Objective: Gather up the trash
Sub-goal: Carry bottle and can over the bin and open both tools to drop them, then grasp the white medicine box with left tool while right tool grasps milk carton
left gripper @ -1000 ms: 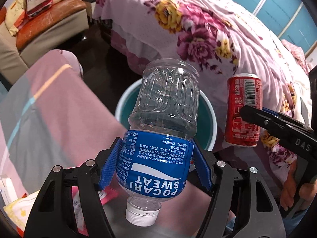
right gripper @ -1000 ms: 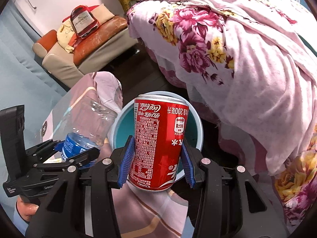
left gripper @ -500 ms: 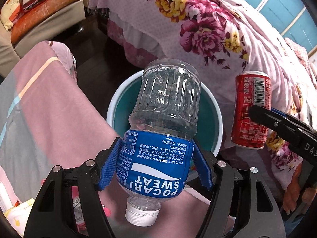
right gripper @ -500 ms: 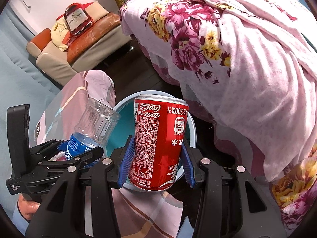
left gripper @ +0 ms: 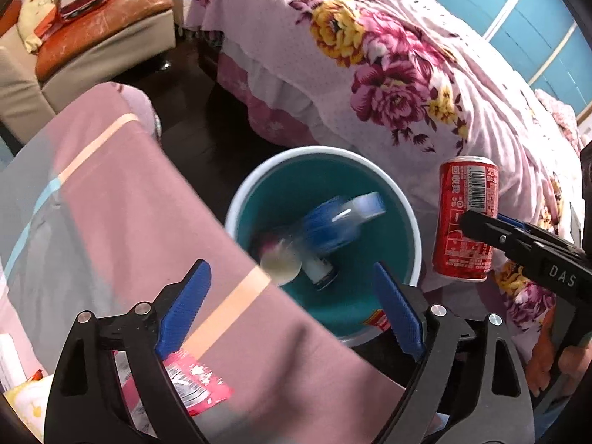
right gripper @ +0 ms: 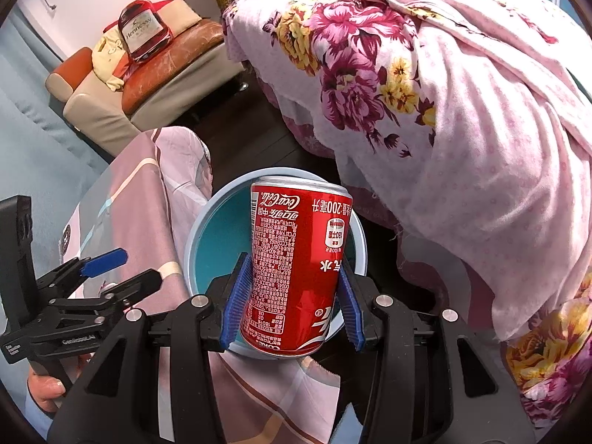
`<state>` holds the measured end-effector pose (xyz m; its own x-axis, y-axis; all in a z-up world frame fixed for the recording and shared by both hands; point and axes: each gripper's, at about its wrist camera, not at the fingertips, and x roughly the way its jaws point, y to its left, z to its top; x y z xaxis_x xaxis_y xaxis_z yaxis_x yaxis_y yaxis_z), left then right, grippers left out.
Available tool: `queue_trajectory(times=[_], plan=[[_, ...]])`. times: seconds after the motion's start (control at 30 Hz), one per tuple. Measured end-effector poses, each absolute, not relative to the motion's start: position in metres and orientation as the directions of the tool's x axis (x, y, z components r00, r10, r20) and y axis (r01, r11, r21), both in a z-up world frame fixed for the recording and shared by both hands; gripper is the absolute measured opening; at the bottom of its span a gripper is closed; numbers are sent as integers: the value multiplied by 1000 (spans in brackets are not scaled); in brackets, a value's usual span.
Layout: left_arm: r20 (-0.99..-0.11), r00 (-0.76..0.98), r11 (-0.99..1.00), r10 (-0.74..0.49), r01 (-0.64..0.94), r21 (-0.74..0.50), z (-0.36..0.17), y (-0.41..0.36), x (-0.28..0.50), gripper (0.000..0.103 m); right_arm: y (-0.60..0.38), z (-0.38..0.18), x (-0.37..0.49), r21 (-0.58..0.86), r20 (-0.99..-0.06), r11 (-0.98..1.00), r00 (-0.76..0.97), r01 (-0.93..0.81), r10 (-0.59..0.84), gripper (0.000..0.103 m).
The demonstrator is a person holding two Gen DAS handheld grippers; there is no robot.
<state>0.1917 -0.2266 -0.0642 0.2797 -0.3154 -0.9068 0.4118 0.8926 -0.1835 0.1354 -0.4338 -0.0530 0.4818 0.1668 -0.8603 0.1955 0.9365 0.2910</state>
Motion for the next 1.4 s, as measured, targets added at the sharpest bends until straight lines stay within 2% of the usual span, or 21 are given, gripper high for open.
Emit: queue_trajectory(times=[0.3, 0.8, 0.93, 1.17, 1.4], plan=[[-898, 306, 909, -318, 368, -196, -57, -196, 184, 93, -421, -56, 141, 275, -870, 946, 464, 173, 168, 43], [-895, 290, 915, -338, 322, -241, -62, -166, 182, 94, -396, -75, 149, 229, -910, 961, 385, 156, 155, 44], [-893, 294, 918, -342, 309, -249, -61, -158, 178, 94, -391, -72, 146, 229, -912, 961, 380, 156, 155, 58], [-881, 320, 920, -347, 301, -253, -50, -144, 165, 94, -384, -52, 137, 229, -901, 961, 407, 156, 149, 71], [-872, 356, 928, -336, 284, -242, -35, -124, 146, 95, -365, -35, 123, 227, -894, 966, 420, 127, 155, 73]])
